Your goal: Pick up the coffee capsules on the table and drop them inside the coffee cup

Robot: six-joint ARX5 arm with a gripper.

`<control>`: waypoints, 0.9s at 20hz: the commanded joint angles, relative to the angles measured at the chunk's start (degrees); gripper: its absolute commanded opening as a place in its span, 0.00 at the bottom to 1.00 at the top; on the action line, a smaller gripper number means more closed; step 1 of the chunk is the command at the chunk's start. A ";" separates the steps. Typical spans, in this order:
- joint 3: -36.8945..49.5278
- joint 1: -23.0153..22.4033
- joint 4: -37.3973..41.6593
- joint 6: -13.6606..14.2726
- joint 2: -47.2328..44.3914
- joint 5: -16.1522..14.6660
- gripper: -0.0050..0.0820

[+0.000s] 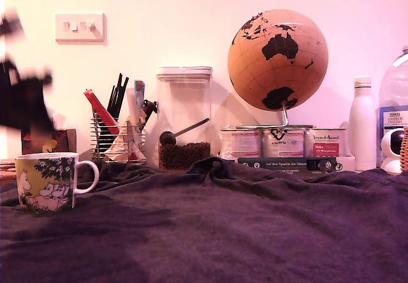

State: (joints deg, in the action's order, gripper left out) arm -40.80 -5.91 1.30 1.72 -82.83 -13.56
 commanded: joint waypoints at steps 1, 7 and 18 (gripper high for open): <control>-2.47 -0.26 -0.50 0.24 -1.27 -0.09 0.36; -9.51 -0.24 -7.43 0.28 -5.79 -0.04 0.36; -19.34 -0.24 -22.03 1.33 -11.34 1.20 0.36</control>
State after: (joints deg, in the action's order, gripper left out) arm -59.29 -6.00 -20.78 2.61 -93.91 -12.36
